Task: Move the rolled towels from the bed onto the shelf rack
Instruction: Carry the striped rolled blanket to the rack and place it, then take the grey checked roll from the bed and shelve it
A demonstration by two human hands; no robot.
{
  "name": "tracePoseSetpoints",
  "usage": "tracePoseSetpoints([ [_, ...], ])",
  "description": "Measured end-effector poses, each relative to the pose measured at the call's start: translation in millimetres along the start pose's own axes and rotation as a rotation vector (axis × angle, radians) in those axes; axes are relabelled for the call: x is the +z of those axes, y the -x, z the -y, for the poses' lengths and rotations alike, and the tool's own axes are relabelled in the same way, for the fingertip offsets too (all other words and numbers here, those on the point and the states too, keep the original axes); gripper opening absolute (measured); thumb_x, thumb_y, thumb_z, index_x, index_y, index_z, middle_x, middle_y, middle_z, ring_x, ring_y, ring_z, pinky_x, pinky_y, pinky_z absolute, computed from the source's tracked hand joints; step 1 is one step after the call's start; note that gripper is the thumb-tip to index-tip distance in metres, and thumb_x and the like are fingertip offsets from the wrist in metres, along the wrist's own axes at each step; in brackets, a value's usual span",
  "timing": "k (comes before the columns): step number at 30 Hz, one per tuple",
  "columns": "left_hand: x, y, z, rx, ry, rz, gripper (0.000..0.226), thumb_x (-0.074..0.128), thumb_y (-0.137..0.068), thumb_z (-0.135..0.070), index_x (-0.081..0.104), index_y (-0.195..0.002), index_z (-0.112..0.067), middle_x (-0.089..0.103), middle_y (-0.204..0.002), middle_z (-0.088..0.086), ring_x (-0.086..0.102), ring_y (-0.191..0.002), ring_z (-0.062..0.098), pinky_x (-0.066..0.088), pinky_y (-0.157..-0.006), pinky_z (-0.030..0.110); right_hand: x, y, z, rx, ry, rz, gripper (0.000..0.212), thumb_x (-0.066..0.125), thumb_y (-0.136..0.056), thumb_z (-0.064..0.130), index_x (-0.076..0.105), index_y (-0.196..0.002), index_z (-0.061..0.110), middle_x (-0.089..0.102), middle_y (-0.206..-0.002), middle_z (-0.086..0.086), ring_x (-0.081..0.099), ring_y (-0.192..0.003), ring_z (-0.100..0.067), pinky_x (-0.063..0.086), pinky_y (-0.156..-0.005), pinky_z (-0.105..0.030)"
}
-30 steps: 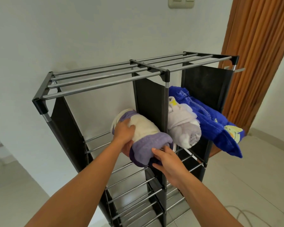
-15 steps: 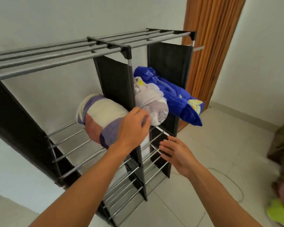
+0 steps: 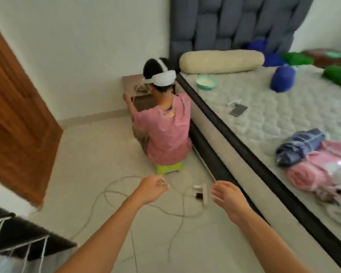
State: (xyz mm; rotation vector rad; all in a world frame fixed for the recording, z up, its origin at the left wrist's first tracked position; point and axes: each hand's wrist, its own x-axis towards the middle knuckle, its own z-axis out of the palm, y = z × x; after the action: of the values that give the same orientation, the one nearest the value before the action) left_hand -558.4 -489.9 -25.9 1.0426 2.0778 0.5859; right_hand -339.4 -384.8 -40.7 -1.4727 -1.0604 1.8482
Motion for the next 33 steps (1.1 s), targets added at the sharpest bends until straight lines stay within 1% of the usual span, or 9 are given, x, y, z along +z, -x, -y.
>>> tracePoseSetpoints([
  [2, 49, -24, -63, 0.056, 0.032, 0.114, 0.008, 0.062, -0.09, -0.021, 0.064, -0.086, -0.014, 0.063, -0.078, 0.009, 0.055, -0.068, 0.017, 0.04, -0.054, 0.021, -78, -8, 6, 0.008, -0.094, -0.11, 0.008, 0.055, -0.091, 0.006, 0.057, -0.097, 0.012, 0.063, -0.09, -0.007, 0.058, -0.073, -0.016, 0.046, -0.065, -0.028],
  [5, 129, -55, -147, 0.107, 0.025, 0.272, 0.017, 0.06, -0.091, -0.02, 0.054, -0.075, -0.021, 0.056, -0.072, 0.004, 0.051, -0.058, 0.011, 0.034, -0.044, 0.018, -182, -15, 15, 0.016, -0.206, -0.242, 0.009, 0.052, -0.093, 0.007, 0.057, -0.088, 0.013, 0.063, -0.089, -0.007, 0.059, -0.079, -0.018, 0.047, -0.068, -0.029],
  [12, 277, -92, -302, 0.162, 0.045, 0.54, 0.01, 0.056, -0.093, -0.027, 0.056, -0.091, -0.017, 0.059, -0.086, 0.0, 0.057, -0.066, 0.009, 0.039, -0.054, 0.021, -348, -35, 33, 0.034, -0.339, -0.442, 0.011, 0.055, -0.093, 0.013, 0.06, -0.1, 0.008, 0.065, -0.096, -0.01, 0.061, -0.087, -0.021, 0.051, -0.074, -0.031],
  [18, 381, -107, -377, 0.029, 0.172, 0.722, 0.013, 0.056, -0.093, -0.028, 0.054, -0.084, -0.02, 0.057, -0.086, 0.0, 0.057, -0.071, 0.012, 0.044, -0.066, 0.028, -423, -45, 40, 0.022, -0.388, -0.624, 0.009, 0.054, -0.092, 0.011, 0.061, -0.096, 0.011, 0.064, -0.096, -0.009, 0.06, -0.087, -0.02, 0.048, -0.079, -0.034],
  [21, 434, -109, -400, -0.093, 0.231, 0.851, 0.013, 0.055, -0.094, -0.028, 0.056, -0.098, -0.016, 0.055, -0.096, 0.003, 0.057, -0.09, 0.02, 0.045, -0.081, 0.038, -455, -46, 38, 0.028, -0.357, -0.732, 0.011, 0.056, -0.091, 0.013, 0.062, -0.1, 0.012, 0.065, -0.096, -0.009, 0.06, -0.087, -0.02, 0.049, -0.079, -0.035],
  [25, 482, -97, -419, -0.288, 0.2, 0.993, 0.043, 0.053, -0.095, -0.028, 0.046, -0.134, -0.011, 0.047, -0.135, 0.014, 0.047, -0.129, 0.029, 0.039, -0.104, 0.049, -501, -37, 32, 0.085, -0.219, -0.847, 0.021, 0.06, -0.088, 0.016, 0.06, -0.109, 0.009, 0.063, -0.099, -0.011, 0.061, -0.091, -0.021, 0.05, -0.073, -0.032],
  [27, 499, -92, -424, -0.354, 0.19, 1.042, 0.055, 0.055, -0.094, -0.031, 0.038, -0.143, -0.013, 0.038, -0.149, 0.015, 0.042, -0.136, 0.03, 0.037, -0.107, 0.052, -523, -37, 33, 0.121, -0.133, -0.864, 0.023, 0.06, -0.089, 0.019, 0.058, -0.11, 0.009, 0.062, -0.103, -0.012, 0.061, -0.093, -0.022, 0.051, -0.072, -0.031],
  [31, 528, -92, -442, -0.444, 0.234, 1.131, 0.074, 0.06, -0.09, -0.041, 0.025, -0.151, -0.019, 0.024, -0.156, 0.021, 0.032, -0.142, 0.033, 0.034, -0.109, 0.055, -574, -63, 46, 0.164, 0.045, -0.853, 0.023, 0.059, -0.09, 0.023, 0.056, -0.108, 0.011, 0.061, -0.105, -0.011, 0.058, -0.097, -0.023, 0.051, -0.087, -0.04],
  [33, 545, -96, -454, -0.516, 0.275, 1.12, 0.079, 0.061, -0.088, -0.044, 0.021, -0.152, -0.018, 0.021, -0.156, 0.024, 0.029, -0.143, 0.036, 0.033, -0.109, 0.058, -604, -86, 56, 0.155, 0.126, -0.805, 0.026, 0.059, -0.089, 0.023, 0.055, -0.111, 0.01, 0.061, -0.108, -0.012, 0.058, -0.094, -0.022, 0.051, -0.078, -0.035],
])
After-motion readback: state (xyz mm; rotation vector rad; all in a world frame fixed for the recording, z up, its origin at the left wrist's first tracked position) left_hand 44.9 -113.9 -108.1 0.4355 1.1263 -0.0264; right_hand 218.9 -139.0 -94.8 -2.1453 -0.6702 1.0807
